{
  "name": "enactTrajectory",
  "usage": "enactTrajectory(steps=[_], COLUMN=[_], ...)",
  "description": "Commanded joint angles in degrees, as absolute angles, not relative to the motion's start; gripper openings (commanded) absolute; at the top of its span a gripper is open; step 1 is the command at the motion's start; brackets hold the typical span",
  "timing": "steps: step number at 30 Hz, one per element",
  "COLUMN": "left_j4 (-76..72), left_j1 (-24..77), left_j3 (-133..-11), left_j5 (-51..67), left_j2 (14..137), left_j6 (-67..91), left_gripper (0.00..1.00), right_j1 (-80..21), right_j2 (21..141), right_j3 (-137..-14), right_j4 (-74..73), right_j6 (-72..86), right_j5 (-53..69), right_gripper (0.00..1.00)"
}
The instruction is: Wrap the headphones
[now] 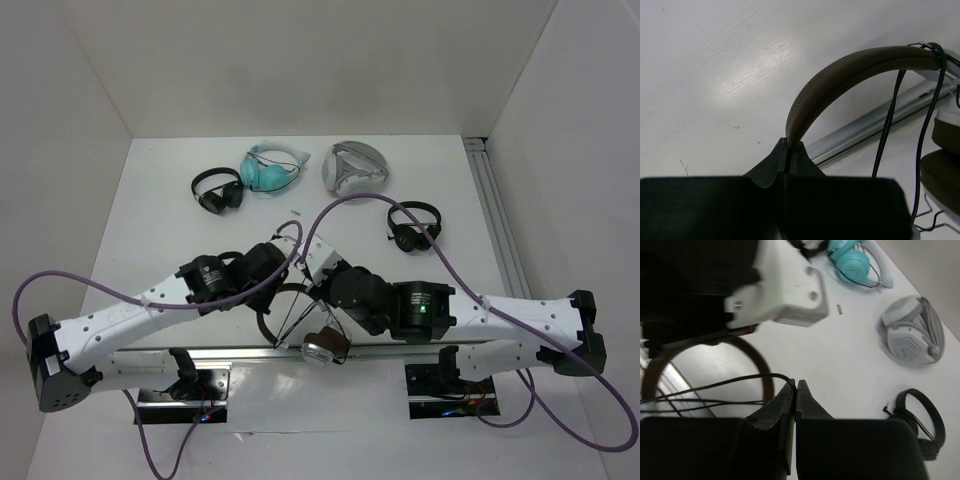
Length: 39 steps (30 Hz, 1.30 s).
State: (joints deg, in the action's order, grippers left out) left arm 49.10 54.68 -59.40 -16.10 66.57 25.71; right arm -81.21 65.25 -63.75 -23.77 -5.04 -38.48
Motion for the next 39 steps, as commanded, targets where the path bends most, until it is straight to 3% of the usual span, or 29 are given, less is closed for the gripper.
enactTrajectory(steps=[1, 11, 18, 23, 25, 29, 39], left_j4=[49.9, 52.5, 55.1, 56.3, 55.6, 54.4, 54.3], left_j1=[58.4, 61.4, 61.4, 61.4, 61.4, 61.4, 61.4], left_j3=[-60.2, -64.0, -67.8, -71.4, -72.4, -72.9, -77.6], left_j5=[-14.8, -9.7, -12.5, -17.3, -17.3, -18.5, -22.0], left_j2=[62.3, 53.0, 46.9, 45.7, 45.1, 45.1, 45.7], left_j6=[26.8, 25.7, 27.5, 28.8, 28.8, 30.1, 36.3], left_gripper=[0.0, 0.0, 0.0, 0.0, 0.0, 0.0, 0.0], right_j1=[-77.9, -73.2, -72.0, -70.2, -70.2, -69.7, -69.2], right_j2=[62.8, 61.8, 58.9, 54.1, 54.1, 55.4, 55.4], right_j3=[-63.1, -57.8, -56.8, -52.7, -51.3, -50.1, -43.7], right_j4=[-21.9, -18.5, -16.9, -10.3, -8.4, -5.3, 0.6], right_j6=[-5.6, -6.2, -5.1, -5.1, -5.1, -4.5, -1.1], right_j5=[-45.4, -45.4, -32.8, -20.4, -17.3, -16.2, -16.7], right_gripper=[0.0, 0.0, 0.0, 0.12, 0.12, 0.16, 0.42])
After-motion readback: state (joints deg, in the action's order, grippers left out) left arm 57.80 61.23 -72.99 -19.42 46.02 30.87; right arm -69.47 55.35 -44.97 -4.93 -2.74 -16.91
